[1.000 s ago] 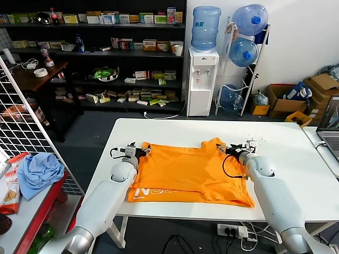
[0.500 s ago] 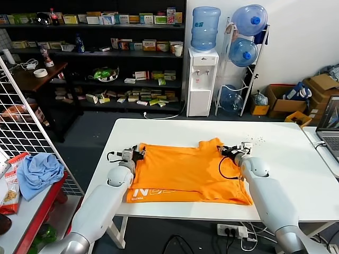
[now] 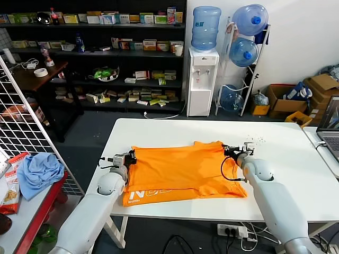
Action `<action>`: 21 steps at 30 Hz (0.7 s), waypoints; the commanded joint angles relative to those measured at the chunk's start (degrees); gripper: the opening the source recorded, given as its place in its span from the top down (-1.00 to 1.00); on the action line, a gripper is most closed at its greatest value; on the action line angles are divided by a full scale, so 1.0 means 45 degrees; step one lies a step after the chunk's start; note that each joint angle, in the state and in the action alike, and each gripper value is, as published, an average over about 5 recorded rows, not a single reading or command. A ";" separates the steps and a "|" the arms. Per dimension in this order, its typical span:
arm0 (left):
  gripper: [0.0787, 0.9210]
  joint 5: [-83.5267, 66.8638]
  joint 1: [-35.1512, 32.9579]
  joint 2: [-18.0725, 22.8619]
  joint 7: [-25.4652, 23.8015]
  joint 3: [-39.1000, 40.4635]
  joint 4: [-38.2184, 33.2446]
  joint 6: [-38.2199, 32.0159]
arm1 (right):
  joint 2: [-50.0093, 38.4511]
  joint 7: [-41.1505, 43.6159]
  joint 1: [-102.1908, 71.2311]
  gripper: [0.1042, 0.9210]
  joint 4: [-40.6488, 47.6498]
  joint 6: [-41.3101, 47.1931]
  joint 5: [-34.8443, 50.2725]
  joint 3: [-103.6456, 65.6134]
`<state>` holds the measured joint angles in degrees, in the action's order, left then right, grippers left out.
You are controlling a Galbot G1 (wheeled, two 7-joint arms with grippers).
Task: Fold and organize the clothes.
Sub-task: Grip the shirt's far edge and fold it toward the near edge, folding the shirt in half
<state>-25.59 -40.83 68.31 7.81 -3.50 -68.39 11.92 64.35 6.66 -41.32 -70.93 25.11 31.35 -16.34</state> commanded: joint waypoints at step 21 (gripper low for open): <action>0.96 0.0528 -0.7628 -0.2115 0.0785 -0.1100 -0.8175 -0.0158 | -0.1622 -0.1128 -0.8551 0.95 -0.7976 0.0586 -0.1807 -0.2137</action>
<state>-25.27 -64.94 60.09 10.97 -7.77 -98.11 11.60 57.87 2.36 -71.14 -100.56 27.48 25.85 -24.13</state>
